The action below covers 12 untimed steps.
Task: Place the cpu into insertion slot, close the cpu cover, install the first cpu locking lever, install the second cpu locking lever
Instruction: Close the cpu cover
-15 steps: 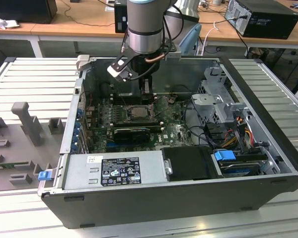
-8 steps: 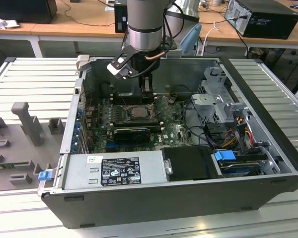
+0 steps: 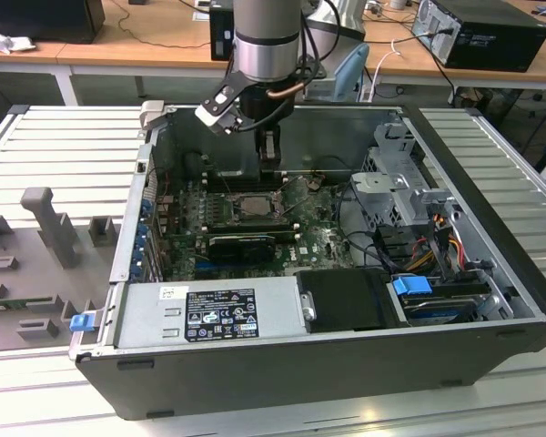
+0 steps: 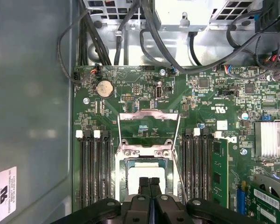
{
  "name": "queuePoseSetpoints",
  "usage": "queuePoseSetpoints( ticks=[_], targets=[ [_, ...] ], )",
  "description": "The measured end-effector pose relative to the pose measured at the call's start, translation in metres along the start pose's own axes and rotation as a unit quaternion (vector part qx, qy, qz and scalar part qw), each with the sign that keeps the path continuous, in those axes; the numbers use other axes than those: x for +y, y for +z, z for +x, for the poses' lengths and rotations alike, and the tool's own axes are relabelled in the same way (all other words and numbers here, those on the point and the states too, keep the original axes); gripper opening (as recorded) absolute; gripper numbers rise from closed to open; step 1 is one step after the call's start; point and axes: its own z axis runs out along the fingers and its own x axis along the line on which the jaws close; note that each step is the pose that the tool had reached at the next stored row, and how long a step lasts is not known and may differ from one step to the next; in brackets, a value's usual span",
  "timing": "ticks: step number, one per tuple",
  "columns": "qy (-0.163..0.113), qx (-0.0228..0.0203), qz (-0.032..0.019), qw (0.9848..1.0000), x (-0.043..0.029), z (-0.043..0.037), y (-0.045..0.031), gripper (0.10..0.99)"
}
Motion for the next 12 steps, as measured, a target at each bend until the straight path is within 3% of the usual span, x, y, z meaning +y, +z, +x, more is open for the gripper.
queuePoseSetpoints(
  ticks=[12],
  targets=[
    [0.000,0.0000,0.0000,1.0000,0.0005,0.0000,-0.0074,0.106]
  ],
)
